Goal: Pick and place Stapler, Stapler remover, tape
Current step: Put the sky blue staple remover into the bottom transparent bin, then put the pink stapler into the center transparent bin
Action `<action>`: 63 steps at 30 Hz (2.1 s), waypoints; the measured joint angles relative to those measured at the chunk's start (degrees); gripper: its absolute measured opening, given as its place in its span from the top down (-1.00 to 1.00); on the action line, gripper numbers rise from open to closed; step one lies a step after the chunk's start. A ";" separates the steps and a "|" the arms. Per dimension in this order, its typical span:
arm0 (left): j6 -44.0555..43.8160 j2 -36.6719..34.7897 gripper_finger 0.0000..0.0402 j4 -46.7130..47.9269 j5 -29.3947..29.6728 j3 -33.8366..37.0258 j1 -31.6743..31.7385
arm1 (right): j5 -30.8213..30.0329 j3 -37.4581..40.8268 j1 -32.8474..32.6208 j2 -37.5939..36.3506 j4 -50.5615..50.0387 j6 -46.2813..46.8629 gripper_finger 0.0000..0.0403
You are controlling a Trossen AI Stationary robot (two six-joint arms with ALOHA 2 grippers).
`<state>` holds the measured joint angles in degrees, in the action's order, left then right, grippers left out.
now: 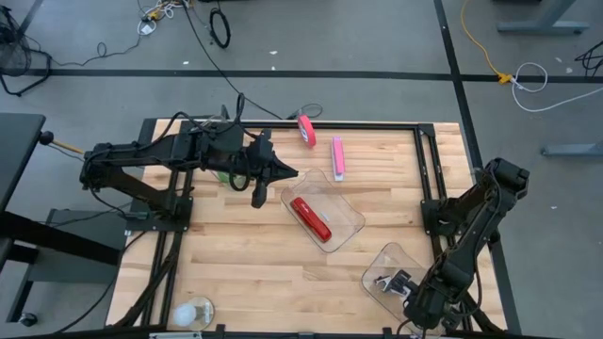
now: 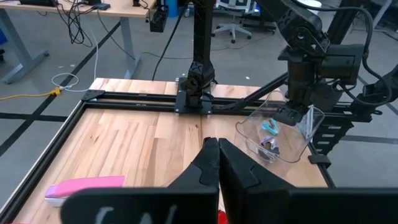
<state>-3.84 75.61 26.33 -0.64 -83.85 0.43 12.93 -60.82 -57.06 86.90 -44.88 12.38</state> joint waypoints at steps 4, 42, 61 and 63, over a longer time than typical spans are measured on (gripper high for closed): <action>0.00 0.00 1.00 -0.02 0.00 -0.02 0.00 | 0.04 0.00 0.00 -0.01 0.00 0.67 0.71; 1.92 -0.37 1.00 -2.36 0.66 -0.04 0.15 | -15.48 0.00 24.17 -23.97 -22.80 -4.18 0.40; 1.01 -0.37 0.91 -2.49 5.53 -0.17 0.15 | -21.07 0.00 52.64 -25.85 -7.33 -12.64 0.40; 0.40 -0.37 0.91 -2.49 5.55 -0.17 0.15 | -20.85 0.00 55.67 -25.82 -3.89 -12.85 0.40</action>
<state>-3.44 75.24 23.83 4.90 -84.03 0.58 -7.92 -60.82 -1.39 61.08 -48.78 -0.47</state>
